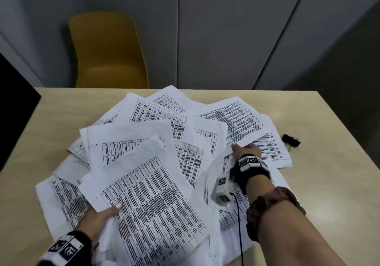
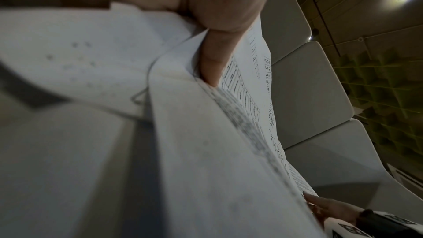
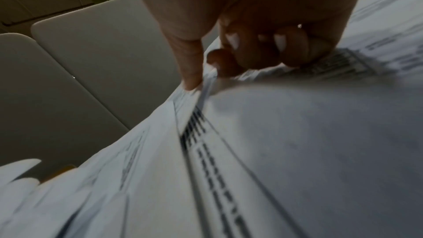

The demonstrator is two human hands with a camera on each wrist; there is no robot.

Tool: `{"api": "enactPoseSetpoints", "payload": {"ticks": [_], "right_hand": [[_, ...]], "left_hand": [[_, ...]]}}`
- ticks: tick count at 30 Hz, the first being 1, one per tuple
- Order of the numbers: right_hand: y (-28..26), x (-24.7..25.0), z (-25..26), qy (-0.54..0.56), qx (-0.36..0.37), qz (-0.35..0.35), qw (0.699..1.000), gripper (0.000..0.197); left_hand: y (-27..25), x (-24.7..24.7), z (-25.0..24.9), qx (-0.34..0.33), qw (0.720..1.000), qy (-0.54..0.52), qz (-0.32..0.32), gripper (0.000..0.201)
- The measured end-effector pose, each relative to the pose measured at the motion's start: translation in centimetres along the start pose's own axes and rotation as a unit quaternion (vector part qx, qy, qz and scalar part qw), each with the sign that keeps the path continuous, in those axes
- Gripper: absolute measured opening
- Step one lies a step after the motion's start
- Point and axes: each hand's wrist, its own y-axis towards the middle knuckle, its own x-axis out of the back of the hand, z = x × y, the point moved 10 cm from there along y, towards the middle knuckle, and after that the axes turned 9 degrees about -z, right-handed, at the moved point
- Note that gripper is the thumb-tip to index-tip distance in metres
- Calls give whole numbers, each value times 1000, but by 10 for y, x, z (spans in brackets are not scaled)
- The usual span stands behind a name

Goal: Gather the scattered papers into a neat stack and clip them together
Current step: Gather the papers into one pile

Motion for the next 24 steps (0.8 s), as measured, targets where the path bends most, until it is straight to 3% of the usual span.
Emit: {"api": "enactPoseSetpoints", "payload": {"ticks": [3,6,10,12,14,16,19,23,24], "right_hand": [[1,10,4,21,18,-38,999,8],[-2,22,8,50,27,-66,996,18],[-7,16,-1,8,57,-1,998,24],[-14,5,-17,8,33,70,997,7],[-30,-6,-33,16,-3,153,988,11],[-46,-9,-42,42,-28,191,980,10],[-66,-16,-43,99,-36,167,980,21],[-83,-29,-50,70,-18,83,994,59],[-85,-32,-52,69,-26,80,994,58]], "left_hand": [[3,2,-1,-3,1000,-10,-19,54],[4,4,1,15,1000,-18,-18,49],[-4,9,-4,32,999,15,-36,37],[-1,8,0,42,999,3,-33,40],[4,9,6,52,998,-11,-32,46],[5,9,8,59,998,-13,-31,48],[6,7,6,61,998,-5,-16,43],[10,12,9,53,998,-11,-16,39],[10,12,10,54,998,-6,-12,34]]}}
